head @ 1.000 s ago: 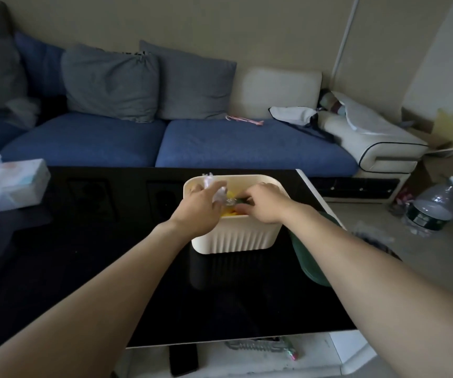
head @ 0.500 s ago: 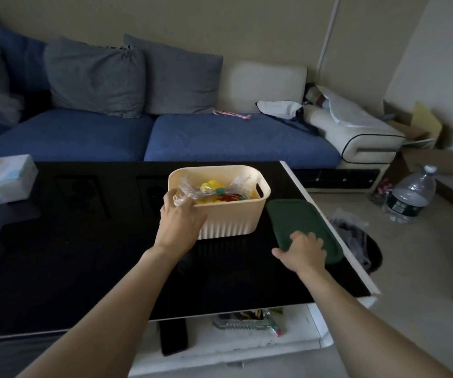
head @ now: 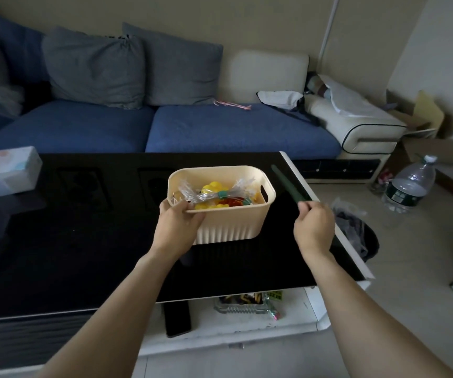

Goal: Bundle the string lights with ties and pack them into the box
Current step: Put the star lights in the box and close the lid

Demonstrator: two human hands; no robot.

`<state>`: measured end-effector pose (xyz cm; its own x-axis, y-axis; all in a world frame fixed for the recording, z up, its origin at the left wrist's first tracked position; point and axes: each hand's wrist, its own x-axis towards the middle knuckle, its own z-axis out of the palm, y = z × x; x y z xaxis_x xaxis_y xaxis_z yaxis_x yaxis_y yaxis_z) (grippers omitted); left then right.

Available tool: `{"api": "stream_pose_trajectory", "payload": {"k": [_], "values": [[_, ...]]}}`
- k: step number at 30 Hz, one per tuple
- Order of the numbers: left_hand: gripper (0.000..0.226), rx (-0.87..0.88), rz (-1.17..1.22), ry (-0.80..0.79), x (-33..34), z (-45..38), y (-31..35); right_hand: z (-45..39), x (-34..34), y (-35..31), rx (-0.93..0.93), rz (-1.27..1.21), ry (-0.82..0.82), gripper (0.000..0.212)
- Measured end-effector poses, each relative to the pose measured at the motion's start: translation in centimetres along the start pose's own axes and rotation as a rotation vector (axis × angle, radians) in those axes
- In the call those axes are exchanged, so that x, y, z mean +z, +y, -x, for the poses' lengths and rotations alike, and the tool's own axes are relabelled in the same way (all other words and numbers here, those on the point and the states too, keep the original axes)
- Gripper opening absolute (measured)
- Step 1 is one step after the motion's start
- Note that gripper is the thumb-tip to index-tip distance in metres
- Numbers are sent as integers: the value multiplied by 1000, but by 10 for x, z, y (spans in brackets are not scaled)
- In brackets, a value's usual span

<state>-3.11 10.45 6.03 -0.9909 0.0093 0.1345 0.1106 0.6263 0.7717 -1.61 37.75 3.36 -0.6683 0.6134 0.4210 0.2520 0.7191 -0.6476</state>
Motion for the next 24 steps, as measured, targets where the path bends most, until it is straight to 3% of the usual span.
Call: {"api": "stream_pose_trajectory", "payload": {"k": [4, 7, 12, 15, 18, 24], "values": [[23, -27, 16, -45, -1, 4, 3, -13, -14, -29, 100, -222, 52, 38], [21, -66, 65, -54, -2, 4, 6, -13, -13, -48, 60, -341, 58, 37], [33, -86, 256, 7, -2, 0, 6, 0, -12, -75, -383, -352, 162, 18], [55, -167, 502, 84, -7, -4, 5, 11, 2, -71, -617, -311, 15, 20], [67, -241, 691, 88, -10, -11, -3, 24, 19, -49, -729, -249, -109, 12], [67, -218, 601, 82, -5, -11, -5, 14, 15, -26, -734, -219, -214, 19]]}}
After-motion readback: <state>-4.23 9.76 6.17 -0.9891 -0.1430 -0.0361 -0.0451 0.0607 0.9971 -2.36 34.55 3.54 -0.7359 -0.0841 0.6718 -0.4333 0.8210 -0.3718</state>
